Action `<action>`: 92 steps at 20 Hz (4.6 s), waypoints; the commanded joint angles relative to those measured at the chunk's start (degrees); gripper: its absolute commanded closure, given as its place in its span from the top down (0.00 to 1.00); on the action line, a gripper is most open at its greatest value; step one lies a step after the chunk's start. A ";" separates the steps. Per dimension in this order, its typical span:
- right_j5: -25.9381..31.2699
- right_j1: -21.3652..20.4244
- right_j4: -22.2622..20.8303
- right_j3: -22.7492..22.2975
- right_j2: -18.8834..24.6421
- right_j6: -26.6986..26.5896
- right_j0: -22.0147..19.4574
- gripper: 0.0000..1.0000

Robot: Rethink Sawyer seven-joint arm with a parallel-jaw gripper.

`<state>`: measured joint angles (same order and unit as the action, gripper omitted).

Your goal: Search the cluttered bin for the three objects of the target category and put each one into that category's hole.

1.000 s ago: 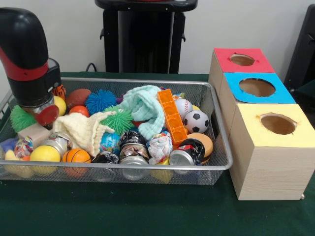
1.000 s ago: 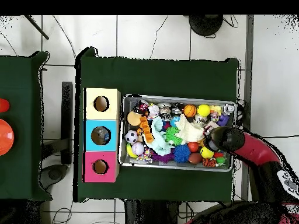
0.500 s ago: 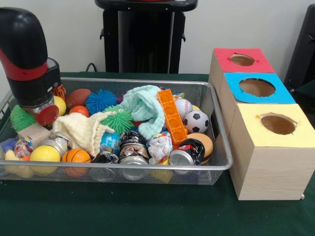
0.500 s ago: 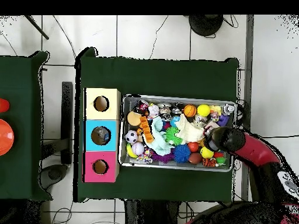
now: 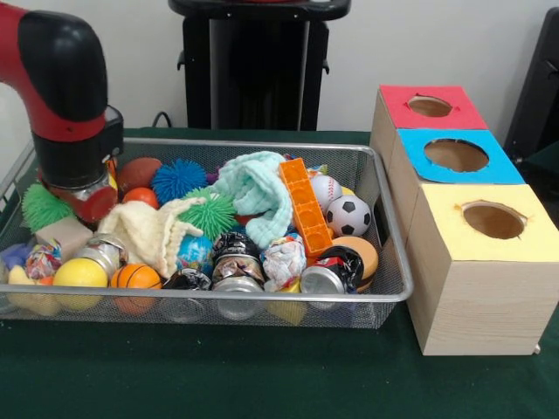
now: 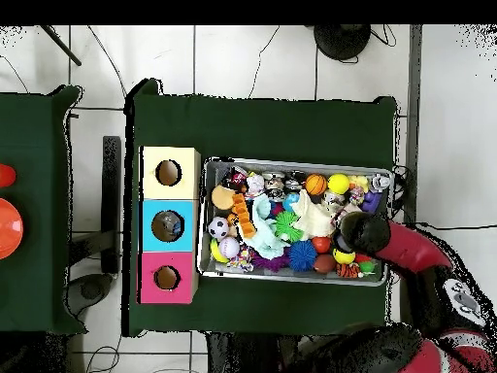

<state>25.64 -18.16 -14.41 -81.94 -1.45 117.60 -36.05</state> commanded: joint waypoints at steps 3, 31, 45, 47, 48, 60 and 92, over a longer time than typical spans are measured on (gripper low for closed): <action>-3.14 1.99 5.65 -13.31 -0.11 16.01 9.93 0.00; 6.02 -8.94 18.72 -19.93 6.52 8.08 7.53 0.00; 3.39 -2.70 24.21 -13.85 5.18 9.81 12.84 0.00; 3.85 -2.72 24.25 -13.56 4.81 9.20 12.75 0.00; 4.25 -2.86 23.95 -13.12 3.88 9.15 13.36 0.00; 9.33 -4.09 24.82 -10.68 0.09 9.02 15.39 0.00; 22.70 -20.06 18.72 -11.25 -2.64 -0.45 7.29 0.00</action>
<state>46.01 -38.67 6.92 -94.67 -6.13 117.65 -25.97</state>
